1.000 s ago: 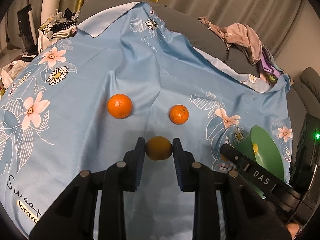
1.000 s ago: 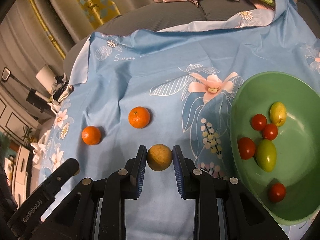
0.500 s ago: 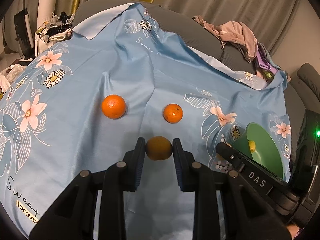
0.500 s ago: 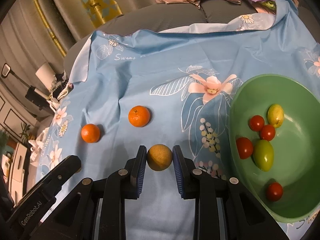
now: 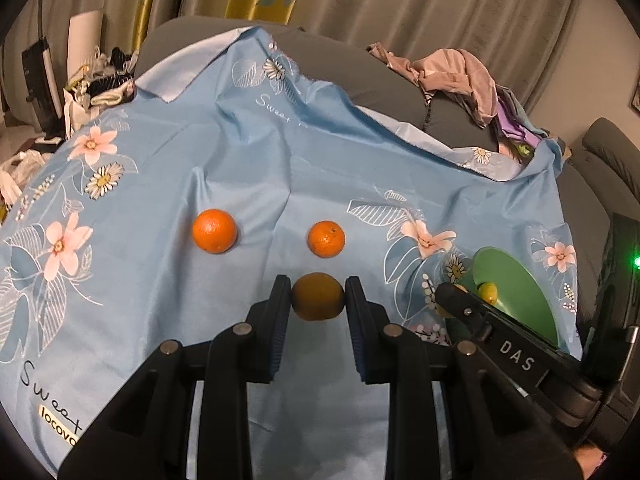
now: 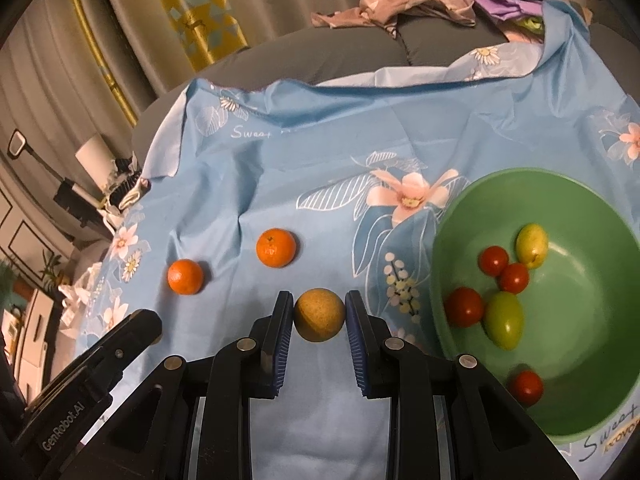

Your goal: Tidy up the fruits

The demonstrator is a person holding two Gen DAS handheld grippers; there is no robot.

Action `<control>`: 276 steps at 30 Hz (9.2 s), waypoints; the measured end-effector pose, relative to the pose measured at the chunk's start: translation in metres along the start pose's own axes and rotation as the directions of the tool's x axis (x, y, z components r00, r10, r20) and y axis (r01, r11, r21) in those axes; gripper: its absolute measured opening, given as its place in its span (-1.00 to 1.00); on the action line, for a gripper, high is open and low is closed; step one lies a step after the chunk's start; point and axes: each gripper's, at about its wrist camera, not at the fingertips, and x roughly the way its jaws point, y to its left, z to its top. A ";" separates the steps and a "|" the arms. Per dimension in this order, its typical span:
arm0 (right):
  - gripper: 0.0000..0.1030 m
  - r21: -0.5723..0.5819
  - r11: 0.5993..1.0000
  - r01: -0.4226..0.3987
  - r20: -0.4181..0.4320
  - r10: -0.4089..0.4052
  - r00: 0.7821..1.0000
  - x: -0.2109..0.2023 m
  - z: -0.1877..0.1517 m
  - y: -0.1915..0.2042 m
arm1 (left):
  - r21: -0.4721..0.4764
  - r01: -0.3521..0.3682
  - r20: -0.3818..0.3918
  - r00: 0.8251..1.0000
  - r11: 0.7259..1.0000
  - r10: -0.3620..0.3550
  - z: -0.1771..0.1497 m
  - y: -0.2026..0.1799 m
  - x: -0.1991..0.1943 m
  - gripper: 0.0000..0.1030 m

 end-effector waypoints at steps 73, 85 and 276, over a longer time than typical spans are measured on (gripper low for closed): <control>-0.43 0.377 0.903 0.204 0.108 -0.262 0.959 -0.064 0.006 -0.154 | 0.355 0.351 -0.291 0.922 0.866 -0.254 -0.036 -0.190 0.085 -0.46; -0.43 0.363 0.905 0.223 0.071 -0.266 0.961 -0.054 0.005 -0.153 | 0.354 0.355 -0.305 0.918 0.865 -0.252 -0.039 -0.190 0.089 -0.46; 0.30 -0.020 0.996 -0.086 -0.054 0.085 0.995 0.052 0.017 0.019 | -0.090 -0.152 -0.062 0.987 0.984 0.147 0.035 0.069 0.050 0.67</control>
